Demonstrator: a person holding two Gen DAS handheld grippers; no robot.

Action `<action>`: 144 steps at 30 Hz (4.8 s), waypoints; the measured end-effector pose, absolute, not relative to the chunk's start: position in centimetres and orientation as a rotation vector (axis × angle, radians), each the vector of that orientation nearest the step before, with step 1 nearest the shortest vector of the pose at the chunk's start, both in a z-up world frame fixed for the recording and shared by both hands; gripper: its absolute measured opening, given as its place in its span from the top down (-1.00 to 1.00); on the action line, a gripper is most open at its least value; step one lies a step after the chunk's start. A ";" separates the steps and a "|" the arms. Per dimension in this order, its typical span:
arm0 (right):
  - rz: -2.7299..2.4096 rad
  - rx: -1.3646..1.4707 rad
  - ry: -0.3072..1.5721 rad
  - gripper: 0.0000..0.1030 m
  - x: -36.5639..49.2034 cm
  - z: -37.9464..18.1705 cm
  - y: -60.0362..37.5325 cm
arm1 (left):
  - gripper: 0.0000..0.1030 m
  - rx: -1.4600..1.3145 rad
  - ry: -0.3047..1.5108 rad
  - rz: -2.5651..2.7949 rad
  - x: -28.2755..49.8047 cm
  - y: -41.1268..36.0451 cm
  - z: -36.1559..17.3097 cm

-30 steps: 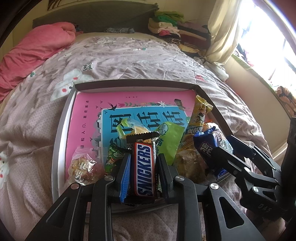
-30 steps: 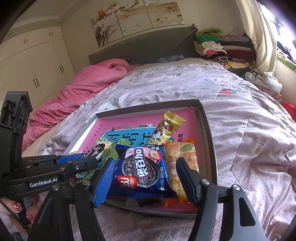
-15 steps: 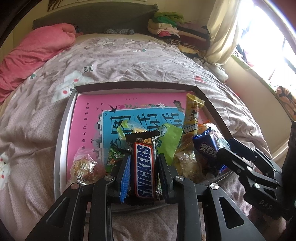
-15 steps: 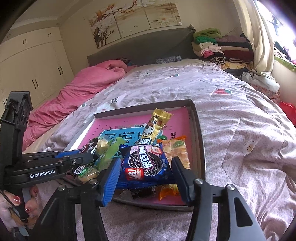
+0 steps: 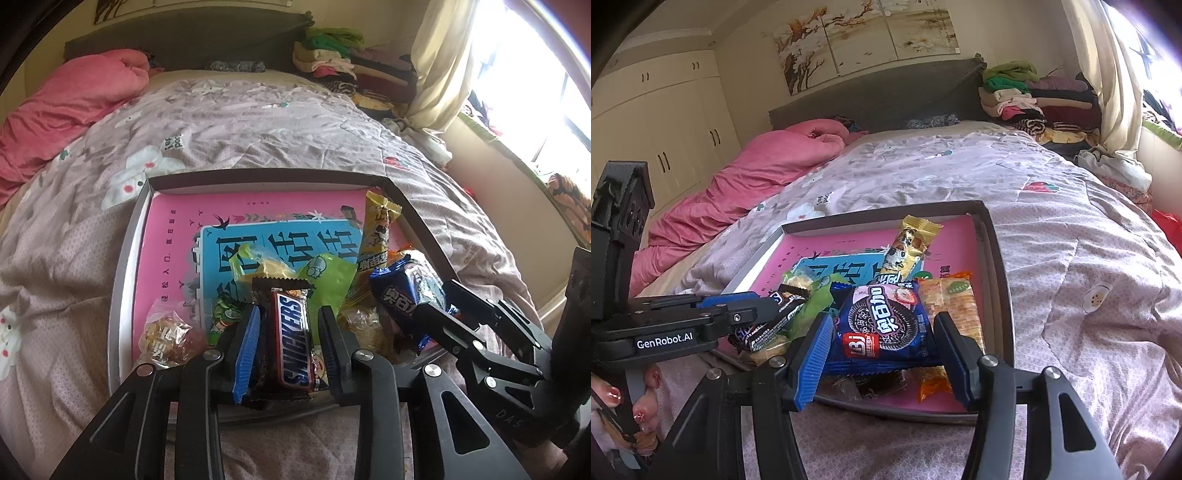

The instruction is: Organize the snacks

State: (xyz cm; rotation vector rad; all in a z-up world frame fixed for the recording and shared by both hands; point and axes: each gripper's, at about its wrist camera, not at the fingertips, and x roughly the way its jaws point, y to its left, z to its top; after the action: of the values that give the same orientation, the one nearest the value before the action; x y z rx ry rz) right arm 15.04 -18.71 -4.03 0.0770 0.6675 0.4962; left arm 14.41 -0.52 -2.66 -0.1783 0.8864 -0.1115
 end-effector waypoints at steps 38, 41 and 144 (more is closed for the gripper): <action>0.567 0.054 0.628 -0.25 13.7 -3.4 -17.6 | -0.31 -0.136 0.876 -0.103 12.4 -0.7 -1.4; 0.563 0.056 0.624 -0.27 13.5 -3.4 -17.7 | -0.35 -0.133 0.873 -0.098 12.2 -0.6 -1.2; 0.350 -0.002 0.709 -0.97 4.9 -2.6 -18.1 | -0.49 -0.124 0.886 0.027 1.9 0.7 -1.5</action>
State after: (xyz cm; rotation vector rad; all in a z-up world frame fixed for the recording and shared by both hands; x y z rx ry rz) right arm 4.88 -18.11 -2.60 -0.0020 0.7089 0.3499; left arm 1.86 0.75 -1.46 -0.1240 0.8858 0.0270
